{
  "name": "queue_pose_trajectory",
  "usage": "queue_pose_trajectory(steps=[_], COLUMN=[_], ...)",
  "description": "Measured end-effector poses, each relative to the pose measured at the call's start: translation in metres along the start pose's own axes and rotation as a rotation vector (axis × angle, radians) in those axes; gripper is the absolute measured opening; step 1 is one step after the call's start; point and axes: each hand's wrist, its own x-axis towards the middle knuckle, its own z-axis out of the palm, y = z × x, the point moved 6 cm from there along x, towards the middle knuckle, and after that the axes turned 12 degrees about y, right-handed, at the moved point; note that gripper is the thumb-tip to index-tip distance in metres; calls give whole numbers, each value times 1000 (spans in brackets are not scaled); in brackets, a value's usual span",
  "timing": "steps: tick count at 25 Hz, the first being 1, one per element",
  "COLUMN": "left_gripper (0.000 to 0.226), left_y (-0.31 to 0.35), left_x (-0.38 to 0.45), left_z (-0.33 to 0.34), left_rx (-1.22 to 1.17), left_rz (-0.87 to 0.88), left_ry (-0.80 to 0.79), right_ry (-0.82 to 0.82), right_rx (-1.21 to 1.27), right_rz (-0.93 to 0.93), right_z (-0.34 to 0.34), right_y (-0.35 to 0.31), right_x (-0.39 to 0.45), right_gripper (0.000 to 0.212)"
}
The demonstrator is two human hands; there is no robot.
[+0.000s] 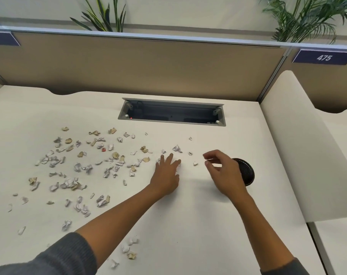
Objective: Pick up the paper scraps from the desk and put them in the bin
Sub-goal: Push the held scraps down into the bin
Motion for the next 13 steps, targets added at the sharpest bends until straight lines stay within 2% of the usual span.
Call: queue_pose_trajectory(steps=[3, 8, 10, 13], left_gripper=[55, 54, 53, 37], left_y=[-7, -8, -5, -6], left_x=[4, 5, 5, 3], left_z=[13, 19, 15, 7], left_rx=[30, 63, 111, 174], left_rz=[1, 67, 151, 212], left_ry=[-73, -86, -53, 23], right_ry=[-94, -197, -206, -284], right_rx=[-96, -243, -298, -415], right_rz=[-29, -73, -99, -155], right_z=[34, 73, 83, 105], right_y=[7, 17, 20, 22], right_x=[10, 38, 50, 58], right_gripper=[19, 24, 29, 38])
